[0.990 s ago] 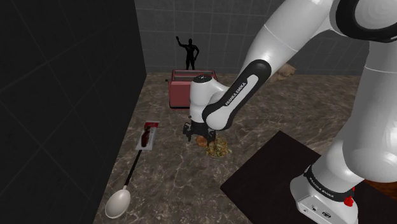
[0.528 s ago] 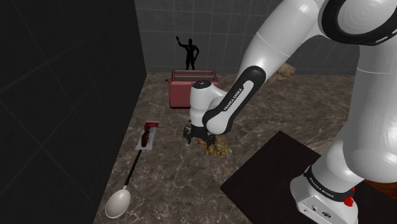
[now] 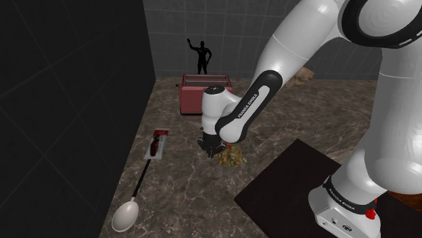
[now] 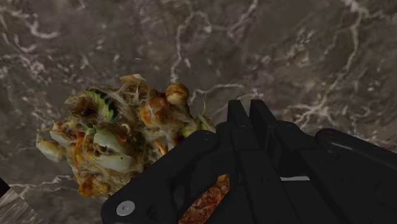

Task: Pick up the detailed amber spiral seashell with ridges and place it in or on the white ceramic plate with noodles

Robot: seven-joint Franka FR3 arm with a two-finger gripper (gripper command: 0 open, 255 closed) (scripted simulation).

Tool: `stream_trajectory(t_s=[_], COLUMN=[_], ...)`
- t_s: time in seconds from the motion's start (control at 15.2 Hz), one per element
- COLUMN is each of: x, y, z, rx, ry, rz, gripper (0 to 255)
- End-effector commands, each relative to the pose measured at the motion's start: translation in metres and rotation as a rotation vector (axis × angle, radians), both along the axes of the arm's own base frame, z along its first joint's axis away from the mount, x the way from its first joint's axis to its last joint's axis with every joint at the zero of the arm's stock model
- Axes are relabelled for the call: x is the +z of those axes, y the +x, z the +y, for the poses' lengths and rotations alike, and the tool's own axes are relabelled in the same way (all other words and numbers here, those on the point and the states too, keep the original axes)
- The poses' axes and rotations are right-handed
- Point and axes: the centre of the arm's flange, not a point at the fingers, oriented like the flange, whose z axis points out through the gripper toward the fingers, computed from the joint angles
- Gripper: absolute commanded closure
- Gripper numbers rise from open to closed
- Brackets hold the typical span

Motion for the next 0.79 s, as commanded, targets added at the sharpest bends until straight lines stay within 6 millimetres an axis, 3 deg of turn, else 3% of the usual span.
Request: stream_trajectory(t_s=[0.0,0.33,0.4,0.66,0.73], x=[0.000,0.000,0.000,0.034,0.034], y=[0.000,0.000,0.000,-0.004,-0.004], z=[0.000,0.000,0.000,-0.023,-0.024], rx=[0.000,0.000,0.000,0.206,0.209], ry=[0.000,0.000,0.000,-0.093,-0.094], rz=[0.000,0.000,0.000,0.036,0.036], gripper=[255,255,0,0,0])
